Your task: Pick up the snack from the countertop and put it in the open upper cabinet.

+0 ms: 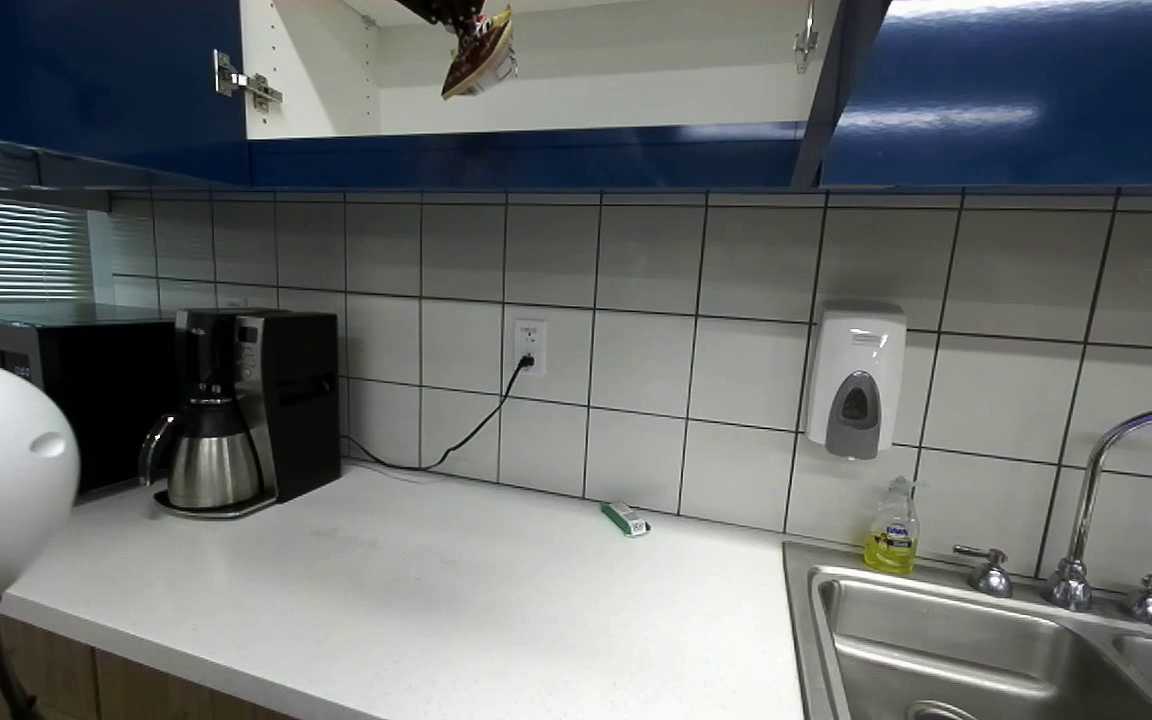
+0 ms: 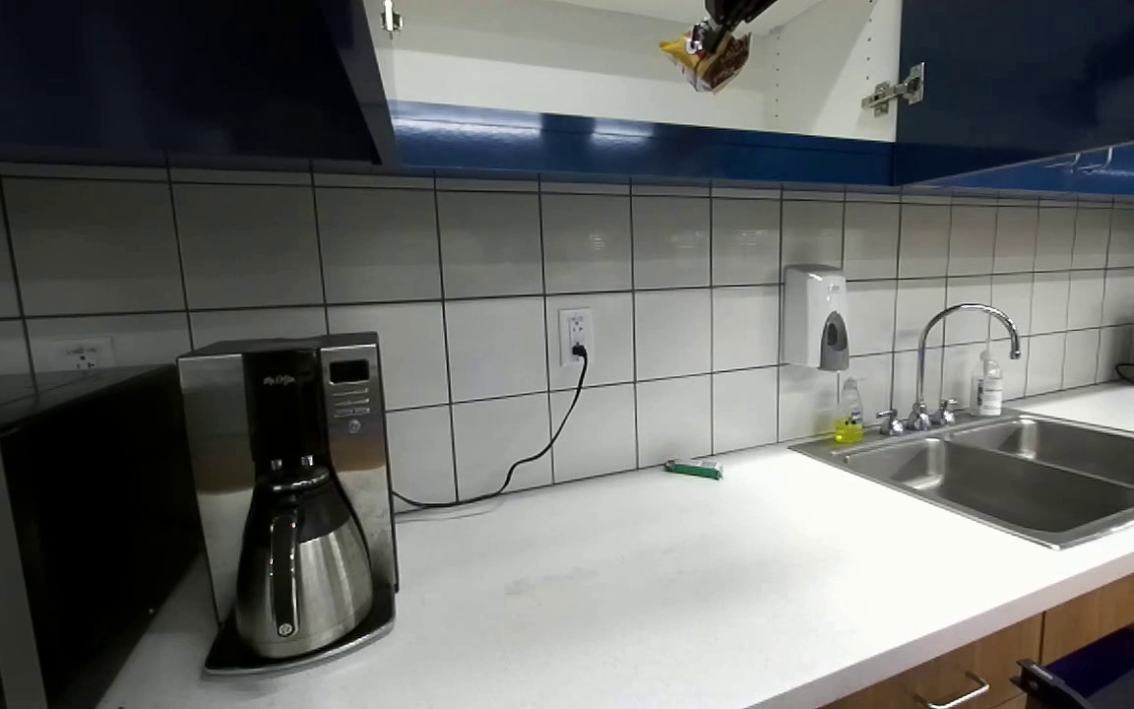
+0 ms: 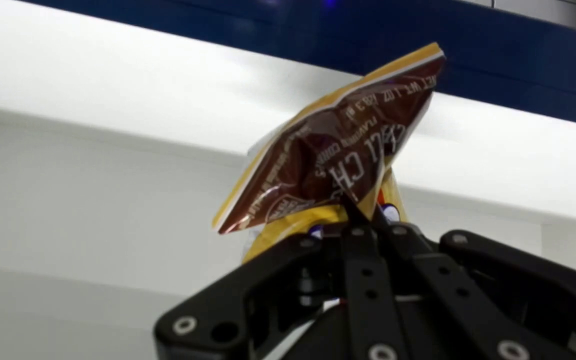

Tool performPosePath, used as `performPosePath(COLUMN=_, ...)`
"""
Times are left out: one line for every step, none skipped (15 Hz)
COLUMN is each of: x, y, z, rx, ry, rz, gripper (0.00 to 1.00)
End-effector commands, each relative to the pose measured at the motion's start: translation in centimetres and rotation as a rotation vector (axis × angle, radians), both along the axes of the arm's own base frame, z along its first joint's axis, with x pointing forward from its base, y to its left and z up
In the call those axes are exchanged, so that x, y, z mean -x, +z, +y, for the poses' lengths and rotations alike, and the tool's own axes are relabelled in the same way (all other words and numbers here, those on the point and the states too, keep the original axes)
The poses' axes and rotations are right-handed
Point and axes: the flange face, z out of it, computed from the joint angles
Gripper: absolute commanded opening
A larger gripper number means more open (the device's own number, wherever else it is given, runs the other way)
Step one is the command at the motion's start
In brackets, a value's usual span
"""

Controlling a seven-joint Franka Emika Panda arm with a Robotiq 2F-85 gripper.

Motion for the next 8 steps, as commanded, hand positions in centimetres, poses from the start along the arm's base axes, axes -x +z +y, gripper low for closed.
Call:
performPosePath(x=-3.7, y=2.2, z=0.5, rx=0.002, ry=0.018, rz=0.015, gripper=0.00)
performPosePath(x=-4.6, y=2.3, z=0.6, rx=-0.003, ry=0.017, rz=0.020, gripper=0.00)
performPosePath(x=-5.3, y=2.4, z=0.6, rx=-0.005, ry=0.016, rz=0.023, gripper=0.00)
performPosePath(x=-6.2, y=2.4, z=0.6, rx=-0.007, ry=0.014, rz=0.032, gripper=0.00)
performPosePath(x=-7.0, y=2.4, z=0.7, rx=-0.009, ry=0.012, rz=0.037, gripper=0.00)
performPosePath(x=-7.7, y=2.3, z=0.7, rx=-0.009, ry=0.009, rz=0.044, gripper=0.00)
performPosePath(x=-8.5, y=2.2, z=0.6, rx=-0.011, ry=0.007, rz=0.052, gripper=0.00)
performPosePath(x=-9.3, y=2.1, z=0.6, rx=-0.010, ry=0.004, rz=0.058, gripper=0.00)
